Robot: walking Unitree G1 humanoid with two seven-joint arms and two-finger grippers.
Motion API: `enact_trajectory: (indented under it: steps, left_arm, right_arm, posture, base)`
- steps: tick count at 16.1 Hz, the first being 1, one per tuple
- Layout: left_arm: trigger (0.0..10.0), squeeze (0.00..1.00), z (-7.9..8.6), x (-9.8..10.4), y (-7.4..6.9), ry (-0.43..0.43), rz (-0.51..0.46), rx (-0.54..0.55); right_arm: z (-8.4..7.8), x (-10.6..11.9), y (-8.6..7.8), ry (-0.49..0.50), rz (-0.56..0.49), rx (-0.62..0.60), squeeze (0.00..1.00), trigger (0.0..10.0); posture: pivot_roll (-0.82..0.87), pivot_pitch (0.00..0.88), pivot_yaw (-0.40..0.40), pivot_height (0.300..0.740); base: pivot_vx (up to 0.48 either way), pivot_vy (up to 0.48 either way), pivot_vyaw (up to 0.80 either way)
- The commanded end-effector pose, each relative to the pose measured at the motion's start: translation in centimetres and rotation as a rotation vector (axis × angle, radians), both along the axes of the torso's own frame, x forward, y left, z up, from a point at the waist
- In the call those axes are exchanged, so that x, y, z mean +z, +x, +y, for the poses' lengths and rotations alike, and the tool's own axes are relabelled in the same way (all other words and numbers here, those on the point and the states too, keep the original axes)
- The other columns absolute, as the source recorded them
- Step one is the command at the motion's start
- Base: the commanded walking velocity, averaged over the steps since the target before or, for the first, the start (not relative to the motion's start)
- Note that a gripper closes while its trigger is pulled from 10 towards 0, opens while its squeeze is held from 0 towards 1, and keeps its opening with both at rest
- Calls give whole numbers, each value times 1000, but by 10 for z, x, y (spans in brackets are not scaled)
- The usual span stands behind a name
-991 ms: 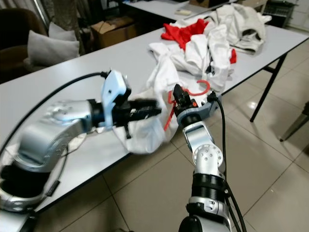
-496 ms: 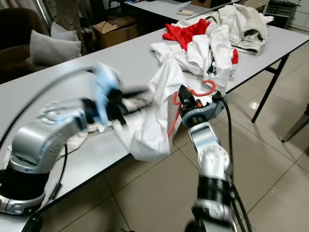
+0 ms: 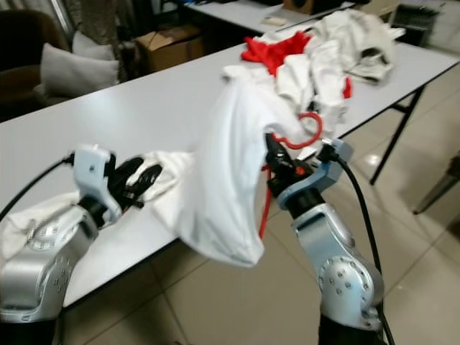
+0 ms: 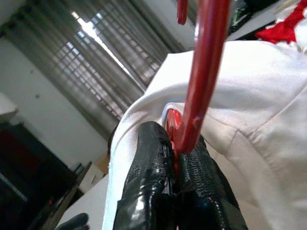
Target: Hang hanger
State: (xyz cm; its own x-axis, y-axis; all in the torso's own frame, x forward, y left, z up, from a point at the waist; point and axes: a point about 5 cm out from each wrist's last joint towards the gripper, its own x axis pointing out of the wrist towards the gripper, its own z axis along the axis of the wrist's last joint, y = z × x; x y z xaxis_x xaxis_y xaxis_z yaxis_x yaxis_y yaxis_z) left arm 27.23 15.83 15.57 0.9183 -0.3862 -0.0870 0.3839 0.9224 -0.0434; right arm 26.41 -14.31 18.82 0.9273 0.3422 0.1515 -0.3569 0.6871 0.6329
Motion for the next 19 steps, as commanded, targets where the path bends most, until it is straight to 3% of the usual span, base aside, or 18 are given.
enact_trajectory:
  steps: [1, 7, 19]
  left_arm:
    - [10000, 0, -1, 1, -3, 13, -13, 9]
    - [10000, 0, -3, 0, -7, 31, -13, 26]
    - [10000, 0, -10, 3, -4, 59, -25, -15]
  right_arm:
    - [0, 4, -3, -10, -15, 18, 0, 10000]
    - [-1, 3, -11, -64, -16, 77, 0, 10000]
    - [-20, -1, -17, -70, -15, 47, 0, 10000]
  posture:
    - [-152, 0, 76, 740]
    - [-144, 0, 69, 740]
    - [-150, 0, 81, 740]
  base:
    - [0, -480, 800]
    - [0, -480, 800]
    - [0, -480, 800]
